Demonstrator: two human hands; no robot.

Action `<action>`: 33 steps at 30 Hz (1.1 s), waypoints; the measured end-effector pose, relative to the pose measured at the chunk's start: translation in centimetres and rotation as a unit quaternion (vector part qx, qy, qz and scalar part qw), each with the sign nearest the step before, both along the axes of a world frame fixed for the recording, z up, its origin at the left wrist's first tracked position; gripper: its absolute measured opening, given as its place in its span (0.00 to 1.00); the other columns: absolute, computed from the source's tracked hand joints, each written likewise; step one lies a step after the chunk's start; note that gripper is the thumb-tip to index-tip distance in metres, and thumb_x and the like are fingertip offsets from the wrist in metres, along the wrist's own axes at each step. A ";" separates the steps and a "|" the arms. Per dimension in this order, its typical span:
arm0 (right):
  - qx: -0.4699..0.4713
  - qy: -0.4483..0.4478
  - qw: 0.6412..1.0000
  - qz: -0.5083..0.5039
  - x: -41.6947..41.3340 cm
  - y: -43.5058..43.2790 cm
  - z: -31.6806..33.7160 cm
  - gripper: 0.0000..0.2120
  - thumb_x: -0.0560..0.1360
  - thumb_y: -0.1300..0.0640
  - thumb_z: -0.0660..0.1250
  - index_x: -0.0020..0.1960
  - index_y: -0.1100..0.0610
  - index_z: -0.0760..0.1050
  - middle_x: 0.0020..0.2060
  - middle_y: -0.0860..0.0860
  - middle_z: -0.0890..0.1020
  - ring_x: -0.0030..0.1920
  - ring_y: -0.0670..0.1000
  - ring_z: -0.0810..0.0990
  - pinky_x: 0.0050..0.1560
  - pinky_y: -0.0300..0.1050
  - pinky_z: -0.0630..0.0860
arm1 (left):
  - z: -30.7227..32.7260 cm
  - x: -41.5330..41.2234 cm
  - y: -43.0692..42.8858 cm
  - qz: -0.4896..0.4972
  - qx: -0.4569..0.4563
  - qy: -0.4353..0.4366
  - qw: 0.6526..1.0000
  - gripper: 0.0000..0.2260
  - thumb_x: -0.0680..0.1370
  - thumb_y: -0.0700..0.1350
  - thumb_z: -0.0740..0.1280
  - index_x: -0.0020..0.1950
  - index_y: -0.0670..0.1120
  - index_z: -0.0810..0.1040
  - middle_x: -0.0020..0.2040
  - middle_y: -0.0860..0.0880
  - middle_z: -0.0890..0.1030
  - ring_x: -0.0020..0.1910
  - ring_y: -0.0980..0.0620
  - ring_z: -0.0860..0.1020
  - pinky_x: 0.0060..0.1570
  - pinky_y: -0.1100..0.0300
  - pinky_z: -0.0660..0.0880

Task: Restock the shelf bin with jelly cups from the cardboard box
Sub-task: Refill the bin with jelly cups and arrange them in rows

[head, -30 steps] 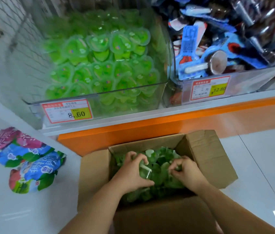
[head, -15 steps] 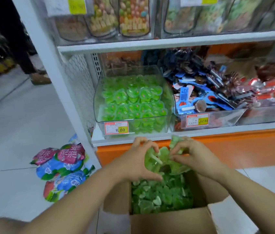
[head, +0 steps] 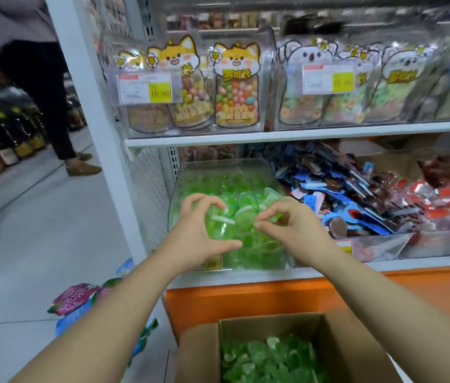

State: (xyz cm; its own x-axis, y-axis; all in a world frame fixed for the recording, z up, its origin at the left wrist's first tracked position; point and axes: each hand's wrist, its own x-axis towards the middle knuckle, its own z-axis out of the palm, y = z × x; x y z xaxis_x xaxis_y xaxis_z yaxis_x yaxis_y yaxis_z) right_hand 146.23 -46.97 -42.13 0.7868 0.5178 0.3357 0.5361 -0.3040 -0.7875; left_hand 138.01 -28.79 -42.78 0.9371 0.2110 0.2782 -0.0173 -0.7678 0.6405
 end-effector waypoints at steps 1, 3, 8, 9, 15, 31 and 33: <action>0.005 0.001 1.000 -0.010 0.7 0.5 -0.2 0.12 0.70 0.59 0.74 0.34 0.45 0.76 0.42 0.49 0.76 0.36 0.40 0.73 0.40 0.27 0.68 | -0.3 0.7 0.3 0.011 0.001 0.003 1.000 0.26 0.63 0.52 0.79 0.52 0.60 0.67 0.65 0.52 0.61 0.55 0.63 0.67 0.49 0.77 0.61; 0.005 -0.011 0.999 -0.033 2.4 1.3 -0.6 0.12 0.70 0.59 0.74 0.34 0.45 0.76 0.43 0.50 0.76 0.38 0.41 0.73 0.41 0.26 0.67 | -0.7 2.1 0.9 0.030 0.009 0.015 0.999 0.26 0.63 0.53 0.78 0.54 0.59 0.67 0.67 0.53 0.58 0.56 0.61 0.65 0.52 0.73 0.59; -0.069 -0.049 0.996 -0.029 5.9 1.8 -1.7 0.10 0.70 0.60 0.73 0.36 0.48 0.77 0.54 0.50 0.73 0.57 0.41 0.71 0.50 0.17 0.58 | -1.9 4.3 1.6 0.063 -0.010 0.038 0.997 0.25 0.65 0.55 0.77 0.55 0.58 0.67 0.68 0.53 0.56 0.59 0.56 0.67 0.54 0.68 0.60; -0.090 -0.071 0.993 -0.012 6.3 1.7 -1.9 0.09 0.70 0.61 0.73 0.37 0.49 0.78 0.57 0.48 0.71 0.59 0.41 0.69 0.54 0.19 0.58 | -2.3 4.5 1.7 0.069 -0.009 0.039 0.997 0.25 0.65 0.56 0.76 0.54 0.58 0.66 0.68 0.54 0.55 0.60 0.54 0.68 0.54 0.66 0.62; -0.236 -0.224 0.939 0.112 7.7 1.3 -2.9 0.01 0.72 0.56 0.72 0.42 0.52 0.80 0.70 0.49 0.67 0.51 0.51 0.81 0.54 0.52 0.77 | -3.2 4.8 1.4 0.080 0.046 0.054 0.994 0.19 0.70 0.61 0.70 0.54 0.59 0.66 0.68 0.57 0.53 0.67 0.50 0.64 0.56 0.60 0.67; -0.238 -0.204 0.942 0.116 6.3 -0.8 -1.1 0.10 0.76 0.59 0.65 0.49 0.48 0.82 0.70 0.47 0.65 0.45 0.37 0.76 0.50 0.24 0.67 | -2.1 3.3 3.0 0.005 0.118 0.184 0.976 0.29 0.77 0.55 0.65 0.75 0.56 0.58 0.75 0.53 0.61 0.72 0.54 0.61 0.69 0.60 0.60; -0.210 -0.189 0.953 0.108 5.9 -0.7 -0.7 0.12 0.76 0.62 0.64 0.49 0.47 0.82 0.66 0.45 0.66 0.41 0.34 0.73 0.47 0.20 0.64 | -1.7 3.2 3.0 0.003 0.117 0.179 0.977 0.29 0.77 0.54 0.66 0.75 0.55 0.59 0.74 0.53 0.61 0.71 0.55 0.63 0.68 0.63 0.60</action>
